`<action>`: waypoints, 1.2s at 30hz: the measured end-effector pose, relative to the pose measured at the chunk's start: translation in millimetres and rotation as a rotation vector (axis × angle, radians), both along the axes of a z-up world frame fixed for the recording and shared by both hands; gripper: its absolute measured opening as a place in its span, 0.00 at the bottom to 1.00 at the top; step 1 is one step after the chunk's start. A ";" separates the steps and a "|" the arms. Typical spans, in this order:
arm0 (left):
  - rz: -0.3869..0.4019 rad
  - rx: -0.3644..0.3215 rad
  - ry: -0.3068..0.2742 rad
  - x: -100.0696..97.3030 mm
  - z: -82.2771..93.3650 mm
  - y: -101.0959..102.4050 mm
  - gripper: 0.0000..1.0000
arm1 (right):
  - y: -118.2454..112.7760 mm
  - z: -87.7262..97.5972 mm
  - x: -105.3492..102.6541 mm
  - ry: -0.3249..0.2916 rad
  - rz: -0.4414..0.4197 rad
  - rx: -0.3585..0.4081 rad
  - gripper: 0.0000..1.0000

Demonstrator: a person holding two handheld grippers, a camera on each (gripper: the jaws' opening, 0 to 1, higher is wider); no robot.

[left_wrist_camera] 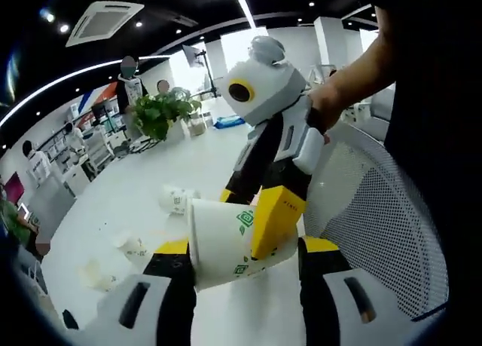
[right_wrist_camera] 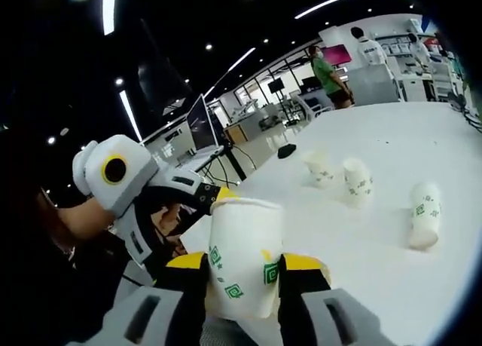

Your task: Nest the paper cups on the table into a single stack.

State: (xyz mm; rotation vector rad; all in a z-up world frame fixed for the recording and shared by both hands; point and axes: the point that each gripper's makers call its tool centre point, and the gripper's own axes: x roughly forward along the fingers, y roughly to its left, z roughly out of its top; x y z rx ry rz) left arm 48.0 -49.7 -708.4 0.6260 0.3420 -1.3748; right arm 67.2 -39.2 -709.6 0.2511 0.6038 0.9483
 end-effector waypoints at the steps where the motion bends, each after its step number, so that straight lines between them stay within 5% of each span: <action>1: -0.005 0.021 -0.019 0.3 -2.3 1.9 0.52 | -0.6 -0.2 -0.3 0.003 0.000 0.005 0.35; 6: 0.005 0.007 0.005 -1.4 0.1 5.9 0.51 | -5.8 0.2 -0.9 0.001 -0.013 0.001 0.35; 12: 0.037 -0.133 0.153 -2.8 22.5 7.3 0.40 | -12.5 3.7 -2.3 -0.062 0.014 -0.021 0.35; 29: -0.073 -0.109 0.217 -16.0 36.3 14.8 0.04 | -4.9 5.1 -19.6 -0.272 0.186 -0.106 0.35; 36: -0.127 -0.080 0.215 -23.2 36.3 16.0 0.01 | -3.1 5.0 -22.7 -0.293 0.211 -0.118 0.35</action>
